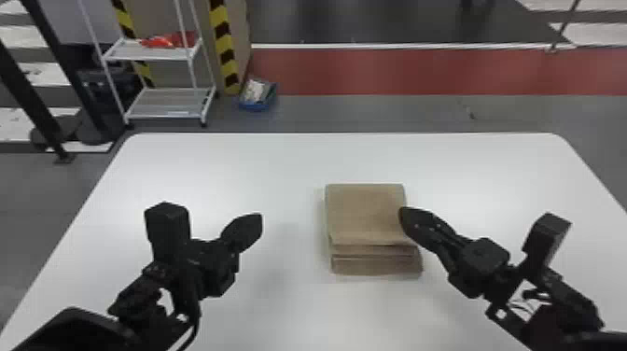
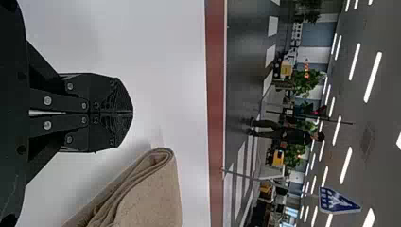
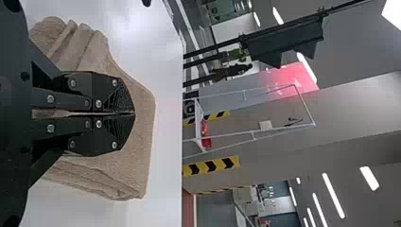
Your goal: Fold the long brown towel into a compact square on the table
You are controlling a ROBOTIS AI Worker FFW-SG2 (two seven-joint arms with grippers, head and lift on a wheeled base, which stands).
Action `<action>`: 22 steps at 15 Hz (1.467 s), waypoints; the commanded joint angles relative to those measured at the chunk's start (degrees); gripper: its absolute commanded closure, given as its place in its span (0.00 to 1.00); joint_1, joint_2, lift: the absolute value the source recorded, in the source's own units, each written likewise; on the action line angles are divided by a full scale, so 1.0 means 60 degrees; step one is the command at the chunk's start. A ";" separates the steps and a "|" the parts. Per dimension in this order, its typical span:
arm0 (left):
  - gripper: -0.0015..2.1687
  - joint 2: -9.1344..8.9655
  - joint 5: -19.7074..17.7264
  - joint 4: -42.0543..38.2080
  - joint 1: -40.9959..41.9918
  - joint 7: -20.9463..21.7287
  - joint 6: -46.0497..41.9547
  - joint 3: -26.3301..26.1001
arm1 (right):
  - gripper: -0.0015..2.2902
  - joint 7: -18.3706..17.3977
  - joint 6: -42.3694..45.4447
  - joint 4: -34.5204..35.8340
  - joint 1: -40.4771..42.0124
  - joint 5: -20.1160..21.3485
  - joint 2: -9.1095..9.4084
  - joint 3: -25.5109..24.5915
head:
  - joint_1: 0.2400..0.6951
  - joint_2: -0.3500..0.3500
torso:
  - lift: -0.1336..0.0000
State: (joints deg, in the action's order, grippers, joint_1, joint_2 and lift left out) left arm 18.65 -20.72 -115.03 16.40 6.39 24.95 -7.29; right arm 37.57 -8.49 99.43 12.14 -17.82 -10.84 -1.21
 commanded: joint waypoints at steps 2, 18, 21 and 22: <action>0.71 -0.0033 -0.0004 -0.0135 0.0079 -0.0187 -0.0619 0.0043 | 0.12 -0.0329 -0.1860 0.1636 0.0056 0.0845 -0.0010 -0.0310 | 1.00 0.52 | 0.07; 0.06 -0.1395 0.2149 0.0920 0.0372 -0.2633 -0.4809 -0.0792 | 0.02 -0.3098 0.0630 0.3131 0.2180 0.0626 0.0635 -0.1160 | 1.00 0.37 | 0.07; 0.06 -0.1102 0.2120 0.0759 0.0445 -0.2750 -0.4750 -0.0543 | 0.02 -0.3157 0.0953 0.3380 0.2781 0.0479 0.0708 -0.1292 | 1.00 0.39 | 0.07; 0.06 -0.1073 0.2003 0.0715 0.0474 -0.2750 -0.4721 -0.0455 | 0.02 -0.3157 0.1040 0.3467 0.2883 0.0421 0.0708 -0.1351 | 1.00 0.39 | 0.07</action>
State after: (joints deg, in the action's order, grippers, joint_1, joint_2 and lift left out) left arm 11.71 -8.02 -110.37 18.99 -10.12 -3.65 -10.83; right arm 18.64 -2.82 119.48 28.33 -14.80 -6.62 -8.87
